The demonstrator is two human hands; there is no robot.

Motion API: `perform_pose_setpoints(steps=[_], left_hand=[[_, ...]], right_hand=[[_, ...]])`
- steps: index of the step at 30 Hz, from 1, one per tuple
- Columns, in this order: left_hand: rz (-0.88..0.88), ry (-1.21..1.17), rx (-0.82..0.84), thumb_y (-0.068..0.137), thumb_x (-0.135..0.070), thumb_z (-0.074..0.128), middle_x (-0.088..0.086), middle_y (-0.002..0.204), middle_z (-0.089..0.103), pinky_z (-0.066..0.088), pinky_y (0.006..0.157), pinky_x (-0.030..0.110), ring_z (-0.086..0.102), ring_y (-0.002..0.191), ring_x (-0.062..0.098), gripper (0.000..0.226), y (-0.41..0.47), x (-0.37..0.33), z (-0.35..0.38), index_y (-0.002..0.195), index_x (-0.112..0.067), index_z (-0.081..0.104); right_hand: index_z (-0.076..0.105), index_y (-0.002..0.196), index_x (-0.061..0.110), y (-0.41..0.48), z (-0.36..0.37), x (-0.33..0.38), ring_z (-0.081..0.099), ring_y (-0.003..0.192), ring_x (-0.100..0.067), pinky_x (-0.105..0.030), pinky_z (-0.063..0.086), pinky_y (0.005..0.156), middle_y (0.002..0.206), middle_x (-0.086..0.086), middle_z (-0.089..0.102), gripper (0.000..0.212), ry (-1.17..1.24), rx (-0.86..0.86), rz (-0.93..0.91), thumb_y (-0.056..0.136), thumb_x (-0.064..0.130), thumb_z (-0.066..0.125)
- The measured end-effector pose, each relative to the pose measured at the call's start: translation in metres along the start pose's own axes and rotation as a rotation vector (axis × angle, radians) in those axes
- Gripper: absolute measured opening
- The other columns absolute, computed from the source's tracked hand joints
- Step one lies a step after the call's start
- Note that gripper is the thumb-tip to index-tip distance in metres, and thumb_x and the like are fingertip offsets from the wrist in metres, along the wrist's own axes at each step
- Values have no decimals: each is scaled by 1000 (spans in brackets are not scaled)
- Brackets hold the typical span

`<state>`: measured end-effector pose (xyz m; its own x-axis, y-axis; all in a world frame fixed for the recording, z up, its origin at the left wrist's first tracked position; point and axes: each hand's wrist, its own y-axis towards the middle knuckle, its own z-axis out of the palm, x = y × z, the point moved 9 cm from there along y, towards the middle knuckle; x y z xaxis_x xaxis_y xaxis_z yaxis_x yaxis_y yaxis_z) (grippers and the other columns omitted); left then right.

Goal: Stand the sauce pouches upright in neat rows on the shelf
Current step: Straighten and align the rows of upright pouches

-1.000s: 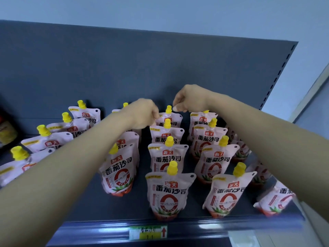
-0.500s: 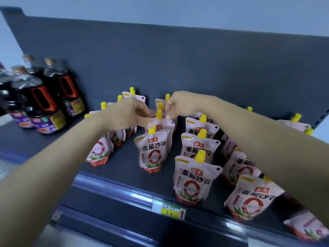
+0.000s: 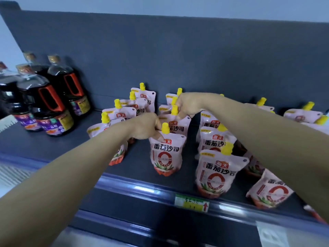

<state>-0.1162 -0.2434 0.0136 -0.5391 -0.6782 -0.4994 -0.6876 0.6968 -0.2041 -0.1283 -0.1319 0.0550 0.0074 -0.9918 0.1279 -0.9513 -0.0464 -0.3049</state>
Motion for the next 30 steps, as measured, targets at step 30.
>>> perform_pose_setpoints(steps=[30], left_hand=[[262, -44, 272, 86, -8, 56, 0, 107, 70, 49, 95, 32, 62, 102, 17, 25, -41, 2, 2, 106, -16, 69]], right_hand=[[59, 94, 0, -4, 12, 7, 60, 74, -21, -21, 46, 59, 83, -9, 55, 17, 98, 14, 227, 92, 17, 60]])
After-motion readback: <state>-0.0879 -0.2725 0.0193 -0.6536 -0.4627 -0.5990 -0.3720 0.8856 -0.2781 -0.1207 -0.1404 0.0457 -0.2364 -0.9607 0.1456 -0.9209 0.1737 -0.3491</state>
